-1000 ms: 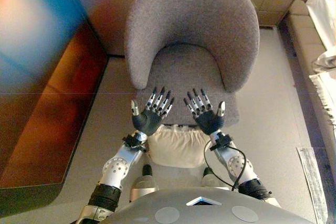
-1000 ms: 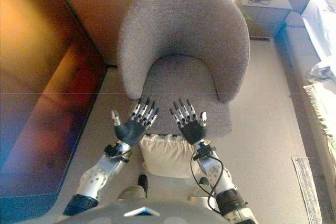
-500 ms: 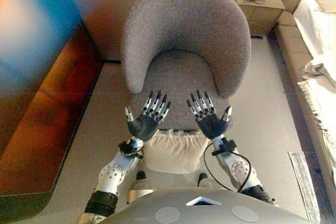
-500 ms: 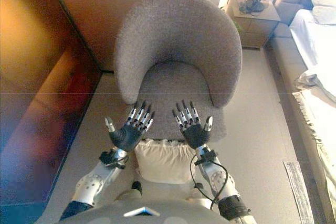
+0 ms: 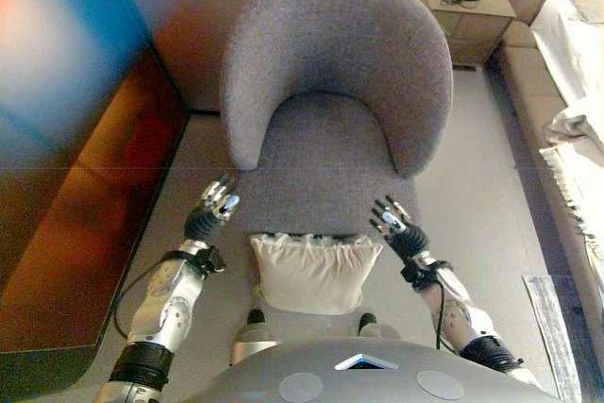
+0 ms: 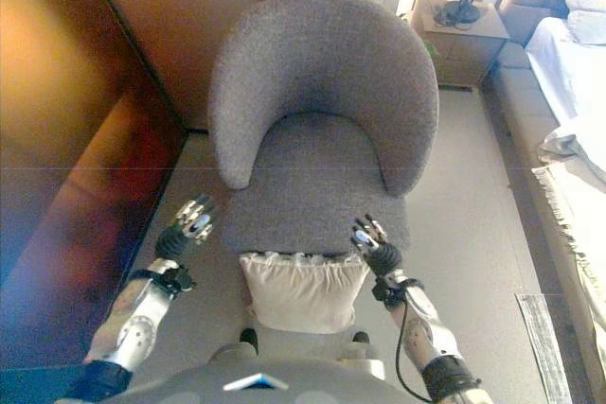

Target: Pick up the cushion and take it to the sofa

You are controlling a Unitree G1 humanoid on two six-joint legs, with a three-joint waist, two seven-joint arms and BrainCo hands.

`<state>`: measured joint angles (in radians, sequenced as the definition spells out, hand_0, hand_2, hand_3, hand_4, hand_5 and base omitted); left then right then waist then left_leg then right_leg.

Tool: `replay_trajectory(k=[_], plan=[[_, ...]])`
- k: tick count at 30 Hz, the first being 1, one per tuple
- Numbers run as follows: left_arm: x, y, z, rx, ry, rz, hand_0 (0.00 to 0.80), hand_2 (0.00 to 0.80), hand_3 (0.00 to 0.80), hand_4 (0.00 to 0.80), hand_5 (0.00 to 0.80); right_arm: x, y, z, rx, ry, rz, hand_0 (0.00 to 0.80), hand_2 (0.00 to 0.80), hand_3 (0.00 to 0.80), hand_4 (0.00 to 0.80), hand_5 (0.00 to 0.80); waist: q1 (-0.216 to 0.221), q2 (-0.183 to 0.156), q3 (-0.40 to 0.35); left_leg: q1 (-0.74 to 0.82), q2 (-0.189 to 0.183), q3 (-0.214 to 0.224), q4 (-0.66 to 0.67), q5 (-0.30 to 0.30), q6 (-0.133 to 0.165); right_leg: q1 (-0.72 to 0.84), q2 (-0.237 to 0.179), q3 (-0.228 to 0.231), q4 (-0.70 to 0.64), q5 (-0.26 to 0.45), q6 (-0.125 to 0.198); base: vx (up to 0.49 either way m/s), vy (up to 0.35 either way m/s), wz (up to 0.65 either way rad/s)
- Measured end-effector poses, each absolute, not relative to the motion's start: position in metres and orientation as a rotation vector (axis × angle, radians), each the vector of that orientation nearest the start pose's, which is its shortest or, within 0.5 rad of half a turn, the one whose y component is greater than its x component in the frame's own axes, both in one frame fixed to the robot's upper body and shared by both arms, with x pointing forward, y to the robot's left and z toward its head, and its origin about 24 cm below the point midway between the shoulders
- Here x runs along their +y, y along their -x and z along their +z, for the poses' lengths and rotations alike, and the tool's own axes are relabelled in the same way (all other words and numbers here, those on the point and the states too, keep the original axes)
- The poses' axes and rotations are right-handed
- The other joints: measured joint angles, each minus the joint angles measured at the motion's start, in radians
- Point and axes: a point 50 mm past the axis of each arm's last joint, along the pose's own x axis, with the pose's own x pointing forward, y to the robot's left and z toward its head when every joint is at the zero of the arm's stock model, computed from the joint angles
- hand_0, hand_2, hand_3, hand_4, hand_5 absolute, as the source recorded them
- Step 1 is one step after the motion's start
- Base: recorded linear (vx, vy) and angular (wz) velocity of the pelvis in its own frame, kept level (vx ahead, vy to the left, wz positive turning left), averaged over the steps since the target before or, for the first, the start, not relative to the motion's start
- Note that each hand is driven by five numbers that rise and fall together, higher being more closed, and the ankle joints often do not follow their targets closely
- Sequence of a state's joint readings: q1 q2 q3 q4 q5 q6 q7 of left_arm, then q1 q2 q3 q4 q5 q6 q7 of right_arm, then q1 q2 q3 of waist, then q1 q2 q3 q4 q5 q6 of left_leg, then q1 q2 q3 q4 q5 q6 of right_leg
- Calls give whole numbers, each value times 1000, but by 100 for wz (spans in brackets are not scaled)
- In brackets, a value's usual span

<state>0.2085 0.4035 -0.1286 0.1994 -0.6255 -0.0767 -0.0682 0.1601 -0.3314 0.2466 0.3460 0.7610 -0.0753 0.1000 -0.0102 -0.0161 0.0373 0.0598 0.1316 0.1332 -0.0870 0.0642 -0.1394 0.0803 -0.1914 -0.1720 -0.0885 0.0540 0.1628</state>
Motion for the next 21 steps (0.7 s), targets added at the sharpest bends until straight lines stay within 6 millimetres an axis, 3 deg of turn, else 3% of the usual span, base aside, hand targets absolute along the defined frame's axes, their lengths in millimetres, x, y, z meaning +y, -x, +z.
replay_trajectory(k=[5,10,11,12,13,15,21], plan=[[226,-183,-47,420,213,74,0,0,0,0,0,-191,-184,-65,483,-370,26,0,0,0,0,0,0,2,17,-10,5,4,17,-4,-2,-16,-3,1,18,-2,0,-15,-11,-1],[227,-201,-40,361,203,86,0,0,0,0,0,-189,-201,-57,442,-358,46,0,0,0,0,0,1,4,101,-120,25,0,154,-45,0,-116,-8,1,134,-29,-12,-147,-14,-4],[227,-216,-33,318,197,90,0,0,0,0,0,-189,-216,-51,410,-345,50,0,0,0,0,0,1,9,152,-206,35,1,257,-73,3,-200,-12,1,237,-58,-18,-179,13,-1],[227,-217,-32,315,196,89,0,0,0,0,0,-190,-217,-51,407,-344,49,0,0,0,0,0,0,10,156,-211,36,1,265,-74,4,-205,-13,1,244,-60,-19,-213,41,4],[225,-232,-23,266,189,83,0,0,0,0,0,-191,-231,-43,369,-321,41,0,0,0,0,0,-1,13,203,-300,50,-2,361,-103,12,-299,-30,4,354,-102,-30,-189,62,1],[224,-242,-16,233,178,85,0,0,0,0,0,-192,-244,-35,341,-273,21,0,0,0,0,0,0,16,243,-387,58,-10,462,-142,16,-399,-45,21,475,-144,-37,-205,71,-5],[222,-262,0,156,148,83,0,0,0,0,0,-204,-263,-20,291,-179,-26,0,0,0,0,0,-4,25,319,-600,59,-37,701,-214,26,-624,-90,59,745,-234,-42,-102,36,5]])
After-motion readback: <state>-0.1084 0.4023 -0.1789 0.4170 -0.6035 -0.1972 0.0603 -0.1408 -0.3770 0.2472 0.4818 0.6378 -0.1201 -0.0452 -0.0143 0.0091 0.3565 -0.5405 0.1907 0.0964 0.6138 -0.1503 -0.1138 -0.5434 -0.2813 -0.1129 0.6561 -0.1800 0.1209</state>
